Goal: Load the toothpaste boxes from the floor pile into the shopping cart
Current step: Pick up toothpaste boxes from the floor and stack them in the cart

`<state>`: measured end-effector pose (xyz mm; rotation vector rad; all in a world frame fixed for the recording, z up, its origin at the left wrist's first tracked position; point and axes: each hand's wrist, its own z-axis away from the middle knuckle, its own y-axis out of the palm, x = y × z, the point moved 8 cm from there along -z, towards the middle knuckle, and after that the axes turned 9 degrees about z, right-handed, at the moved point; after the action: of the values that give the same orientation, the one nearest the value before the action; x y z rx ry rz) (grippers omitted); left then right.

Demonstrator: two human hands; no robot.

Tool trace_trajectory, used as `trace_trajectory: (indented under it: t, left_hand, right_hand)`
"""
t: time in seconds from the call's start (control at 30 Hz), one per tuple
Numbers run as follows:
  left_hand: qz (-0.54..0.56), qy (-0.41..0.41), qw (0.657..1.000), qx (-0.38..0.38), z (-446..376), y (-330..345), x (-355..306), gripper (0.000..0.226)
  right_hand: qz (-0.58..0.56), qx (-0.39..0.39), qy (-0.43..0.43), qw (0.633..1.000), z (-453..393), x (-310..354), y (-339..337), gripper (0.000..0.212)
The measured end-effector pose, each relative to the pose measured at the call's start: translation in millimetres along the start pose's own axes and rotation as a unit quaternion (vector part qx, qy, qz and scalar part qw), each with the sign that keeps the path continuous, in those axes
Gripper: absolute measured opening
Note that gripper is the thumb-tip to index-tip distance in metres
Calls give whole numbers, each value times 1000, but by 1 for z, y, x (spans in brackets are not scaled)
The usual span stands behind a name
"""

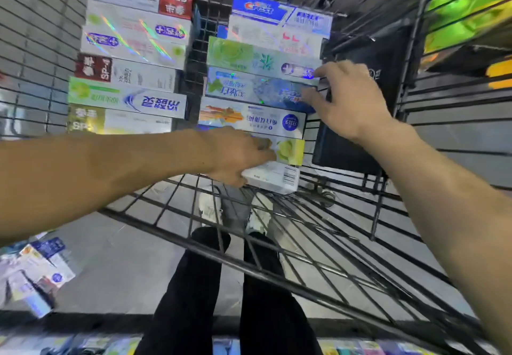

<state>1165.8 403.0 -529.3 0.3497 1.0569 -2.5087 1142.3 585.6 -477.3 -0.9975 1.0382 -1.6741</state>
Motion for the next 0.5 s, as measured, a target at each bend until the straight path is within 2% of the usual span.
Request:
trace_trajectory:
  t: [0.1,0.2,0.37,0.5]
  left_hand:
    - [-55,-5,998,1,-13,8,-3,88]
    - [-62,-3,998,-22,-17,12,-1,87]
    - [19,-15,999,-23,-8,16,17,82]
    - [91,-57,994,-29,7,27,51,55]
  right_hand:
    - [15,-16,-14,1000,0,1,-1,51]
    - [37,-12,-19,999,1,5,2,50]
    - [38,1,-19,999,2,5,5,51]
    - [30,8,-14,999,2,5,7,52]
